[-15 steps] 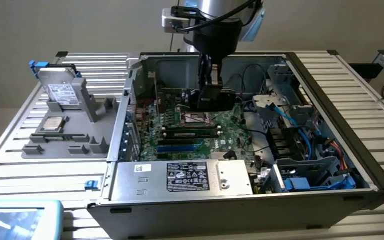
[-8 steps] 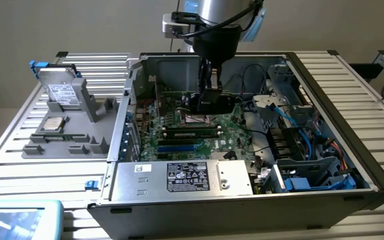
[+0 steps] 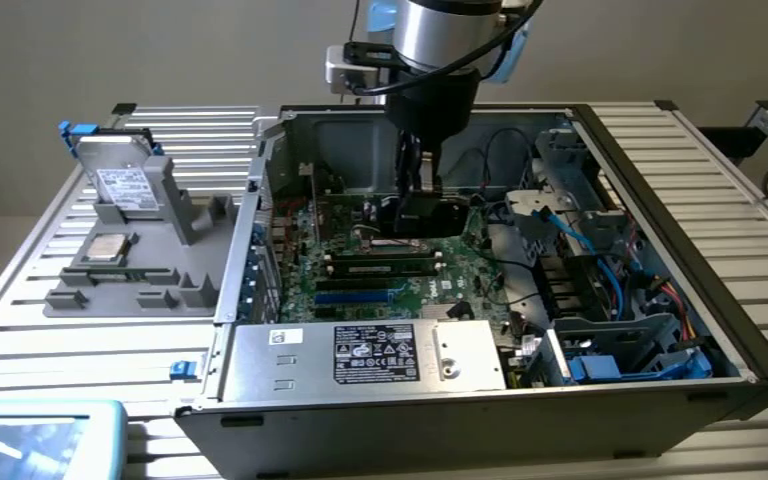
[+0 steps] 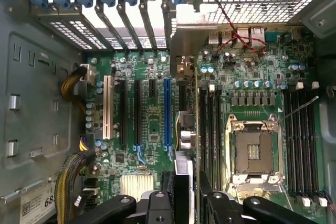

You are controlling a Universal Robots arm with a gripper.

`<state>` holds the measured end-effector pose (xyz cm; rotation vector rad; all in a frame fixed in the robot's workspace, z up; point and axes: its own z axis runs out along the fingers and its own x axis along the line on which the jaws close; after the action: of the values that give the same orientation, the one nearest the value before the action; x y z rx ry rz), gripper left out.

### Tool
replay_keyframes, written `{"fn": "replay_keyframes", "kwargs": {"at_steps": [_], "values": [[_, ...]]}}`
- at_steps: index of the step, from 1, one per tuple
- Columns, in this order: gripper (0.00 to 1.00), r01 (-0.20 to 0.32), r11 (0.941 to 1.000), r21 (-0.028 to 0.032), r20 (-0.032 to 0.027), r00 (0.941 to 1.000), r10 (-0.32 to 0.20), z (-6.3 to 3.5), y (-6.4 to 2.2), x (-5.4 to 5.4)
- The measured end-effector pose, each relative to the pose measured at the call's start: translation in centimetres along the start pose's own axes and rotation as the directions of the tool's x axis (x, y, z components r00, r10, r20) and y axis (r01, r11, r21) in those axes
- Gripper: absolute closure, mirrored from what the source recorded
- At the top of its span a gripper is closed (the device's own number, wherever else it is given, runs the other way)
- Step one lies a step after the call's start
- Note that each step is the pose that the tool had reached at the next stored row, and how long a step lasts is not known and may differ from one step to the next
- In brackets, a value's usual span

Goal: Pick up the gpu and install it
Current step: 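Insert the gpu into the slot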

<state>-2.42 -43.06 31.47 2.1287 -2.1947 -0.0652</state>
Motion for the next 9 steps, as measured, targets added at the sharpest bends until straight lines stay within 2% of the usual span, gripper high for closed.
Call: {"fn": "replay_keyframes", "kwargs": {"at_steps": [9], "values": [[0.71,0.000,1.0000,0.0000,0.0000,1.0000,0.000,1.56,0.05,0.0]]}}
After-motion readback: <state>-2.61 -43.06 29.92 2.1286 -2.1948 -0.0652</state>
